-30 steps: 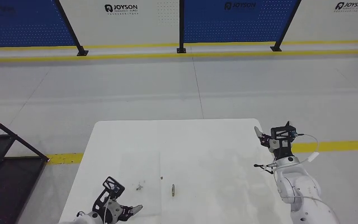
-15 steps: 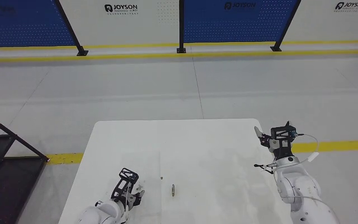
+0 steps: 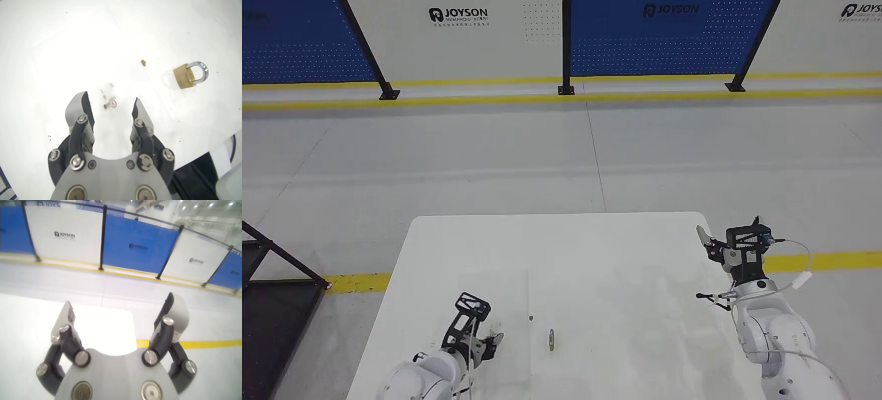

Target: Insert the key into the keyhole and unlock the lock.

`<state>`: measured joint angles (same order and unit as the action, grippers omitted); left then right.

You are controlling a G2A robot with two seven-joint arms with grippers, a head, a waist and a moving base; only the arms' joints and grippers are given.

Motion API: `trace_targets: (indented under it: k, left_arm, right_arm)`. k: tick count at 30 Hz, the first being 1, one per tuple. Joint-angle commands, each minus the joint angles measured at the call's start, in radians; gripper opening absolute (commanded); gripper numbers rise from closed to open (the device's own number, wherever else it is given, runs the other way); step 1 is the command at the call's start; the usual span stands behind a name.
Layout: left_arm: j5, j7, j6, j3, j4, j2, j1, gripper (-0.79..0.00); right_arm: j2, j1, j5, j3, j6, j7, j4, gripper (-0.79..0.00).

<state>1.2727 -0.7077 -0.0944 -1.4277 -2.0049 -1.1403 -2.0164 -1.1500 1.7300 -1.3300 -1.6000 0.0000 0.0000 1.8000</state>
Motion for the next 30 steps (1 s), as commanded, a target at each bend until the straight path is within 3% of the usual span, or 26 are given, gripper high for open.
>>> trace_targets:
  k: [1, 3, 10, 30]
  left_arm:
    - [0.002, 0.002, 0.003, 0.003, 0.006, 0.0, 0.004, -0.329]
    - [0.0, 0.0, 0.004, 0.005, 0.012, 0.0, 0.008, -0.376]
    - [0.002, 0.0, 0.007, 0.008, 0.016, 0.001, 0.015, -0.4]
    - [0.017, -0.004, 0.012, 0.033, 0.034, 0.003, 0.041, -0.416]
  right_arm:
    - [0.0, 0.0, 0.0, 0.0, 0.0, 0.0, 0.0, 0.0]
    - [0.0, 0.0, 0.0, 0.0, 0.0, 0.0, 0.0, 0.0]
    - [0.0, 0.0, 0.0, 0.0, 0.0, 0.0, 0.0, 0.0]
    - [0.0, 0.0, 0.0, 0.0, 0.0, 0.0, 0.0, 0.0]
